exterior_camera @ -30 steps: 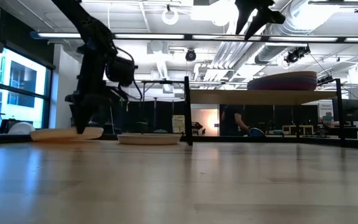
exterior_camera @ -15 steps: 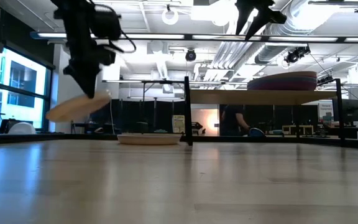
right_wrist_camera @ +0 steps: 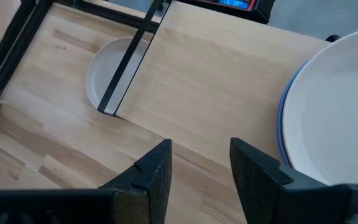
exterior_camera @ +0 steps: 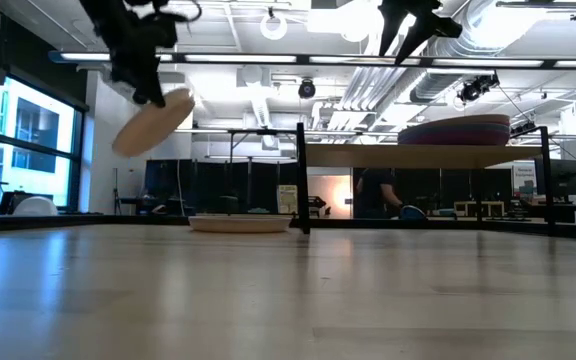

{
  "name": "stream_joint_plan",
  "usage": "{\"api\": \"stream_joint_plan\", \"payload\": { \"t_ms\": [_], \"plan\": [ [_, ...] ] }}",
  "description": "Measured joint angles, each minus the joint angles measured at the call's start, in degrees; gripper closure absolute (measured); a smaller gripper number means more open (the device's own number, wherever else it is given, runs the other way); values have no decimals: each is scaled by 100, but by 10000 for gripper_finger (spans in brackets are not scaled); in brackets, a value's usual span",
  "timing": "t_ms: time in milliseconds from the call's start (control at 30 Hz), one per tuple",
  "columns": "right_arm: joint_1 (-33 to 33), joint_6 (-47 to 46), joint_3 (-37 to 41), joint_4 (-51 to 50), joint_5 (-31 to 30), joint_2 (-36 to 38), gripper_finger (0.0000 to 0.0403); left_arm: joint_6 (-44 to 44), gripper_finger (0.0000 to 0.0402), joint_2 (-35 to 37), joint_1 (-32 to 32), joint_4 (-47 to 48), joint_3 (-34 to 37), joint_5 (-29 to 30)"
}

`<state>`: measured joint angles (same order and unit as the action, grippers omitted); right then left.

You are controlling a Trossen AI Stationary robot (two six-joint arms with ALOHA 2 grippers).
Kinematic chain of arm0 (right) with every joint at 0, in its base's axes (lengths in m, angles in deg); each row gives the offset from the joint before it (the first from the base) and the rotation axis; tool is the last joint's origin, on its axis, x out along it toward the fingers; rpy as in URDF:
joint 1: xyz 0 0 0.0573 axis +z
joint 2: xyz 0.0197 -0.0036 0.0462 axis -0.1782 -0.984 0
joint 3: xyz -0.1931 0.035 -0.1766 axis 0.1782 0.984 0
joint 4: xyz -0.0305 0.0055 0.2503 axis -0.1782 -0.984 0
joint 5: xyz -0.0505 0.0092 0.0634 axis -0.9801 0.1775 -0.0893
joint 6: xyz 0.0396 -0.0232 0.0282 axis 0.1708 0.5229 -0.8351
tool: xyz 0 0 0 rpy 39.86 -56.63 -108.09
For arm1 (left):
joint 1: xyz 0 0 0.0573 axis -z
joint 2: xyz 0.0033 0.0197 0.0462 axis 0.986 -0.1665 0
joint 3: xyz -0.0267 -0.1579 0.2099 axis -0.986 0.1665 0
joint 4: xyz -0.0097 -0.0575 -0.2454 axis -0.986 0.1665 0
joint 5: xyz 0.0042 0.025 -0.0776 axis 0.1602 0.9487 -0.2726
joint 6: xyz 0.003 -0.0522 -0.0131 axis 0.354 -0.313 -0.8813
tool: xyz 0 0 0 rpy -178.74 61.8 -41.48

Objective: Place and stack plates onto a shelf
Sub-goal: Put the peach plate on the shelf

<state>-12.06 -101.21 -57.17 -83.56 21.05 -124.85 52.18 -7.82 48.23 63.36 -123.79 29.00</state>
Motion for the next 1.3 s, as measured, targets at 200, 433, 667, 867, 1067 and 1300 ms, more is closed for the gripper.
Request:
{"api": "stream_joint_plan", "payload": {
  "t_ms": [200,433,667,867,1067,1300],
  "plan": [
    [0,-49,0,0,-2,0,260,816,401,-176,79,-240,-814,2],
    [0,-48,0,2,-28,0,260,1629,401,-708,81,-353,-1783,2],
    [97,-52,0,5,-882,0,260,2349,401,-1418,137,-635,-2564,1],
    [127,-481,0,7,-1736,0,260,2988,401,-2014,335,-1043,-3039,2],
    [127,-1022,0,-4,-3035,160,260,3605,401,-2645,574,-1307,-3308,0],
    [94,-1033,0,-36,-3251,536,260,4090,401,-3317,894,-1765,-3427,1]
  ]
}}
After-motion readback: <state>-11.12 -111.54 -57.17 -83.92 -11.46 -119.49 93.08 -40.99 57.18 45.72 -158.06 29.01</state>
